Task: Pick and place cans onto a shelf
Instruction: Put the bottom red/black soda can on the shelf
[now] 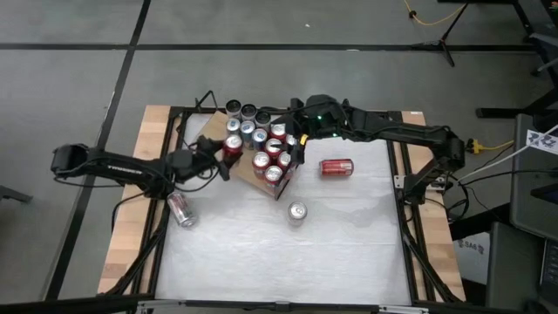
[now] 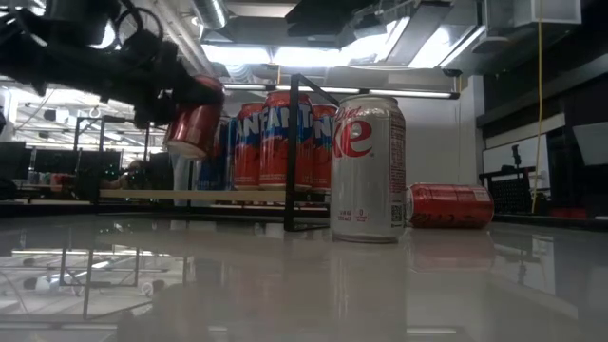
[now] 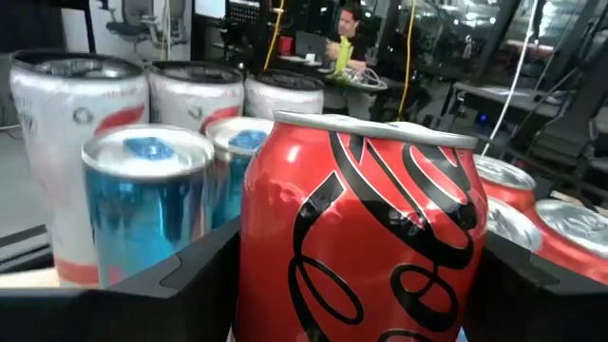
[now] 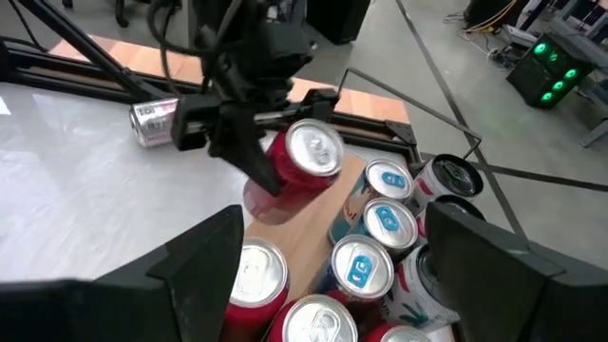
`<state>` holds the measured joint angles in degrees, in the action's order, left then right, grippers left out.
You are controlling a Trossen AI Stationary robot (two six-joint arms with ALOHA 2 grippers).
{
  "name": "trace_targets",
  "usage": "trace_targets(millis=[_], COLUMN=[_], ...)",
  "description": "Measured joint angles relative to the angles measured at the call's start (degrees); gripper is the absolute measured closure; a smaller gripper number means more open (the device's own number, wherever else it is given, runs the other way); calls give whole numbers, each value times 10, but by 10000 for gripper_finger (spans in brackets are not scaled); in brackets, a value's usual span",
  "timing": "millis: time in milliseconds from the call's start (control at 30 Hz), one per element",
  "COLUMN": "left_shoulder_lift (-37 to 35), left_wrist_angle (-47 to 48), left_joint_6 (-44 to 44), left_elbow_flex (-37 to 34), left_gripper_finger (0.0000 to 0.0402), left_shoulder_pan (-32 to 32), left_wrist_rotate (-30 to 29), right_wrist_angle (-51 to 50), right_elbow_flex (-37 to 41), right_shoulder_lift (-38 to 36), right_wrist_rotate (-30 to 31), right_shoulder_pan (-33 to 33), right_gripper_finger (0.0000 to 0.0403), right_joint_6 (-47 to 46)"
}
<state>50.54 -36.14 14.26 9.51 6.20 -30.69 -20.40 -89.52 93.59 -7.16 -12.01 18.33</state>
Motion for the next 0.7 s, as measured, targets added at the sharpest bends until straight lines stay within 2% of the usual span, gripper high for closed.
trace_targets(millis=[200,500,700], left_shoulder_lift=[35,135,217], left_wrist_angle=[-101,-178,-248], left_joint_6=[-14,-24,-28], left_elbow_flex=[-36,-26,-21], left_gripper_finger=[114,113,112], left_shoulder_pan=[-39,-50,-50], left_wrist_rotate=[-78,-99,-141], right_wrist_angle=[14,92,99], right_elbow_flex=[1,0,0], right_shoulder_lift=[22,58,65], right_wrist_rotate=[-10,-16,-16], right_shoulder_pan=[0,0,0], right_gripper_finger=[84,84,84], right_joint_6=[0,-1,-1])
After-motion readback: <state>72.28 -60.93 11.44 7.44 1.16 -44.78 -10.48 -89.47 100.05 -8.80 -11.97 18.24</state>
